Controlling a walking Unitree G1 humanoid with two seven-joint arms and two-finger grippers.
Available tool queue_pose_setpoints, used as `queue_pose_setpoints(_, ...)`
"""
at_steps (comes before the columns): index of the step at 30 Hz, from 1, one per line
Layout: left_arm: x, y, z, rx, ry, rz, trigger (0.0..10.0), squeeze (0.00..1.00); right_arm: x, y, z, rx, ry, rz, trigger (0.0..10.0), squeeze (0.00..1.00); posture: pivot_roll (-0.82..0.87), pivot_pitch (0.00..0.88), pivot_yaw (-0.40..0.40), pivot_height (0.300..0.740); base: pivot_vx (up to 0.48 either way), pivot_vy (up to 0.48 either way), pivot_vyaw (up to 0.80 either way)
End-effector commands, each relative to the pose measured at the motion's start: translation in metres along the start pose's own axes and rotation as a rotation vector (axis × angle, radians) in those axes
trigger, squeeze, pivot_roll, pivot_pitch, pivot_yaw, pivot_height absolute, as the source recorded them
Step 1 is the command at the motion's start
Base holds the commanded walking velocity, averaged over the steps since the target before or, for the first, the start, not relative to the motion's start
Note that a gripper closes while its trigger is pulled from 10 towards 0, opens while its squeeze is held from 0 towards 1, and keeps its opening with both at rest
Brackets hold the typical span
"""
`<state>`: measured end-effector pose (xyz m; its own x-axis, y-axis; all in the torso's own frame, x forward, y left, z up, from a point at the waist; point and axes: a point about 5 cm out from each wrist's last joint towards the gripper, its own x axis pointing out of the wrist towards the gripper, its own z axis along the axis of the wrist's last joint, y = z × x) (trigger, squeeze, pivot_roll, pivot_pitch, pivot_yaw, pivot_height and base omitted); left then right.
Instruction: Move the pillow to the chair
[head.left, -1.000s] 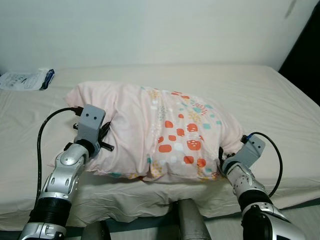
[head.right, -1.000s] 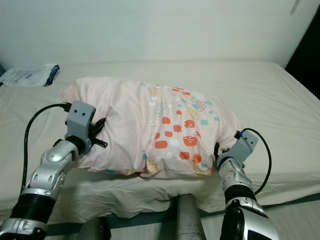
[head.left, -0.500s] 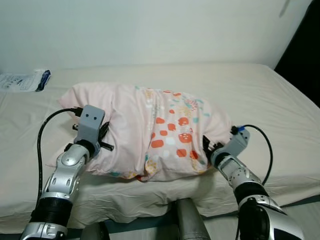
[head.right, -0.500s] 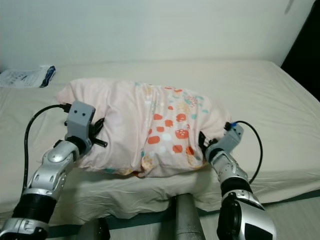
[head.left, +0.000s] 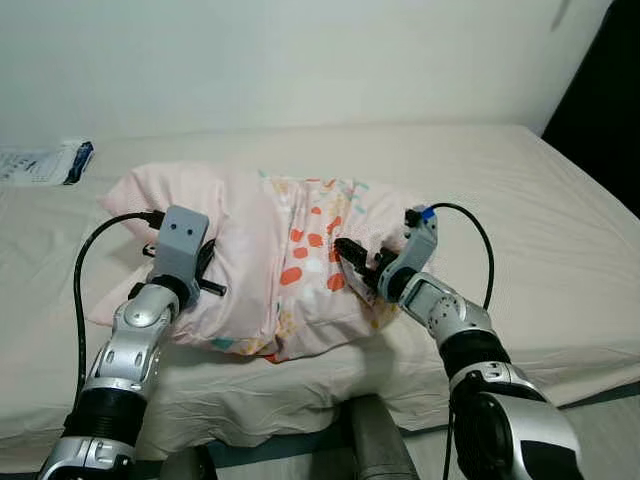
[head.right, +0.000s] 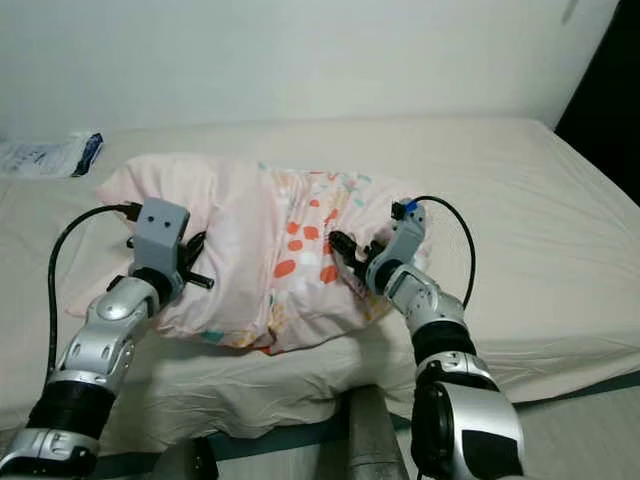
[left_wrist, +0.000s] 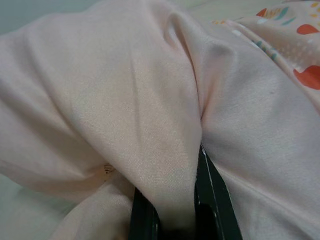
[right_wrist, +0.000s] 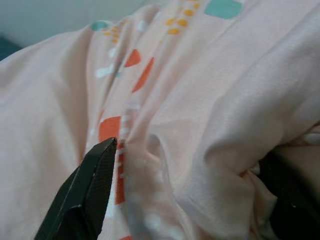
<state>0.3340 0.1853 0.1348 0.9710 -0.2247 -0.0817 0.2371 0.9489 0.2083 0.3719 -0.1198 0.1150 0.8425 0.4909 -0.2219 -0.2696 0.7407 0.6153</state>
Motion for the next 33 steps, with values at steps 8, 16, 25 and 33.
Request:
queue_pose_setpoints(8,0.006,-0.018,0.003,0.008,-0.017,-0.061,10.0,0.0,0.011,0.026,-0.012,-0.063,0.041,0.078,0.0,0.0,-0.08,0.083,-0.032,0.582,0.0,0.0,0.0)
queue_pose_setpoints(16,0.005,-0.018,0.001,-0.078,-0.018,-0.046,10.0,0.0,0.004,0.019,-0.002,-0.138,0.016,0.016,0.0,0.0,-0.09,0.073,-0.035,0.582,0.0,0.0,0.0)
queue_pose_setpoints(25,0.001,-0.022,-0.002,-0.147,-0.021,-0.021,10.0,0.0,-0.011,0.029,0.008,-0.24,-0.151,-0.035,0.0,0.0,-0.09,0.067,-0.046,0.582,0.0,0.0,0.0)
queue_pose_setpoints(33,0.001,-0.023,-0.003,-0.161,-0.022,-0.004,10.0,0.0,-0.007,0.051,0.012,-0.191,-0.288,-0.089,0.0,0.0,-0.09,0.057,-0.045,0.582,0.0,0.0,0.0)
